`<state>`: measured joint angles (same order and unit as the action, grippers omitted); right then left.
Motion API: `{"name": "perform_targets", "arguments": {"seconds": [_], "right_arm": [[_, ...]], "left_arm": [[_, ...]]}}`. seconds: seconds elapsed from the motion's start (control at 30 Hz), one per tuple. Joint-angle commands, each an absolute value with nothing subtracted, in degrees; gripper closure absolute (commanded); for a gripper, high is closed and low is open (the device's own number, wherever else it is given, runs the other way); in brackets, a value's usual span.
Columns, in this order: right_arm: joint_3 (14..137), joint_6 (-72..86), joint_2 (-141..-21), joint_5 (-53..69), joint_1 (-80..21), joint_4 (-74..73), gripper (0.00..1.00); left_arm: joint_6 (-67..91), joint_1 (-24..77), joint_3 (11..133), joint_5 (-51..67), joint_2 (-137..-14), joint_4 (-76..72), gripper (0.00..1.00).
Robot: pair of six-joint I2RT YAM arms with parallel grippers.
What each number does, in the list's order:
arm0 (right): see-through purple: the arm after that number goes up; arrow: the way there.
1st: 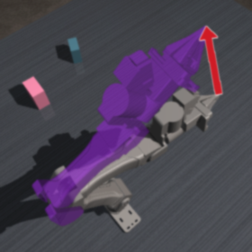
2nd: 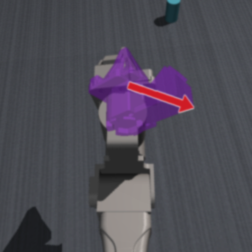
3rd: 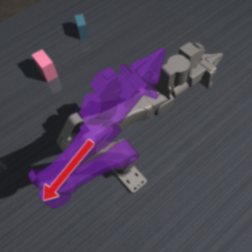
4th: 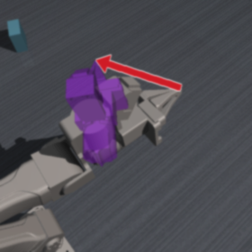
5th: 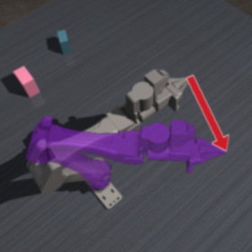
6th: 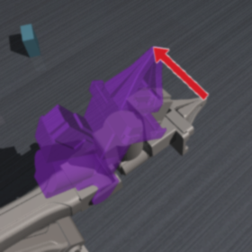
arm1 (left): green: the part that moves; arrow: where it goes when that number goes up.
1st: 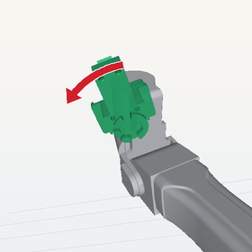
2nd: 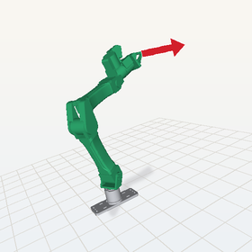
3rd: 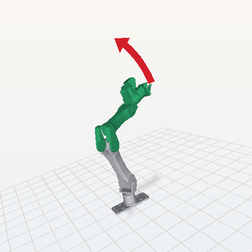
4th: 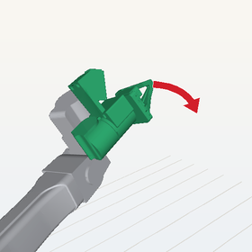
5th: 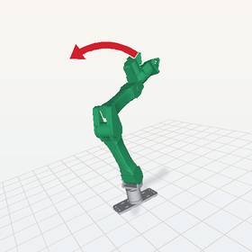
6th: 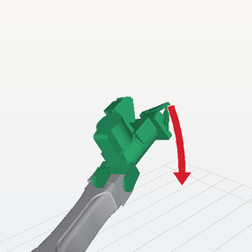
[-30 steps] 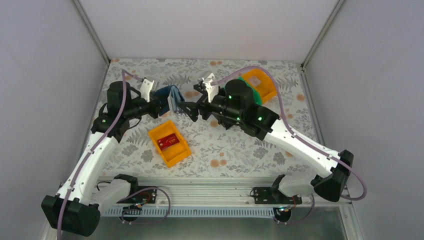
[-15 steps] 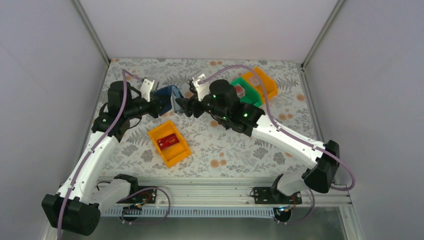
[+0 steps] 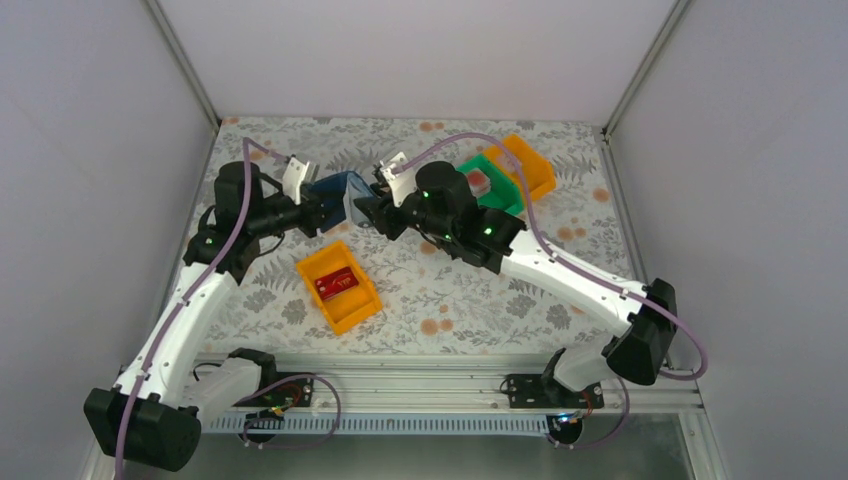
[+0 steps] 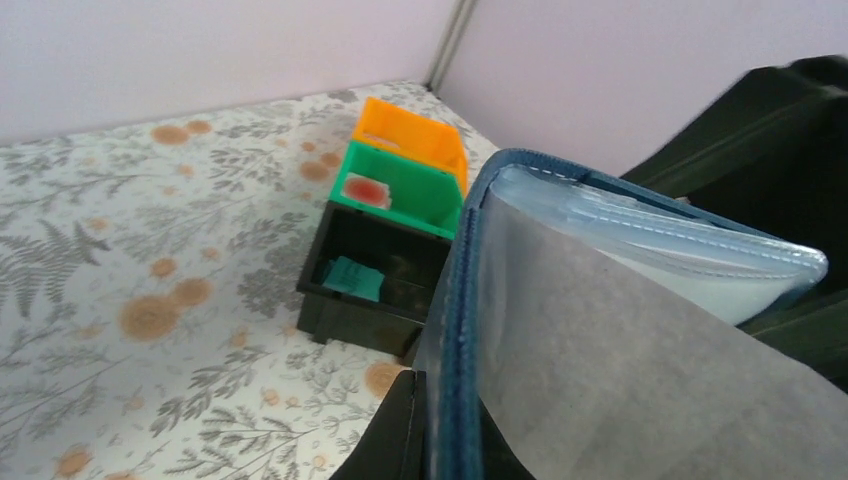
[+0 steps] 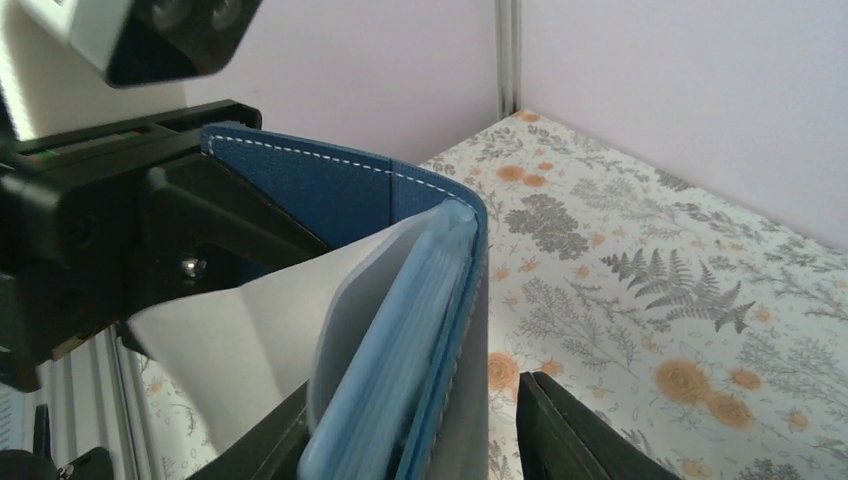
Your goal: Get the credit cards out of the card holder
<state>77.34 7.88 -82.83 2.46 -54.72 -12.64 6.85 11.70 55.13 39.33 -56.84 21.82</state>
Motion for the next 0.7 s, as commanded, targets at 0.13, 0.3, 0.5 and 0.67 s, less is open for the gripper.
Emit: {"name": "perform_targets", "arguments": {"seconds": [0.13, 0.3, 0.5, 0.67], "right_arm": [[80.7, 6.6, -86.3, 6.0, -54.9, -11.2, 0.66], [80.6, 7.9, -85.4, 5.2, -54.9, -11.4, 0.96], [85.1, 13.1, -87.7, -2.7, -54.9, -17.1, 0.96], [90.6, 16.4, -90.6, -7.2, -55.7, -21.7, 0.96]], "left_arm": [[8.5, 11.6, 52.8, 50.3, -55.4, 15.0, 0.98], [6.6, 11.5, 52.2, 48.0, -55.2, 16.1, 0.56], [0.3, 11.5, 51.5, 47.5, -54.6, 17.4, 0.0], [0.6, 11.8, 50.5, 43.3, -55.1, 14.8, 0.0]]}}
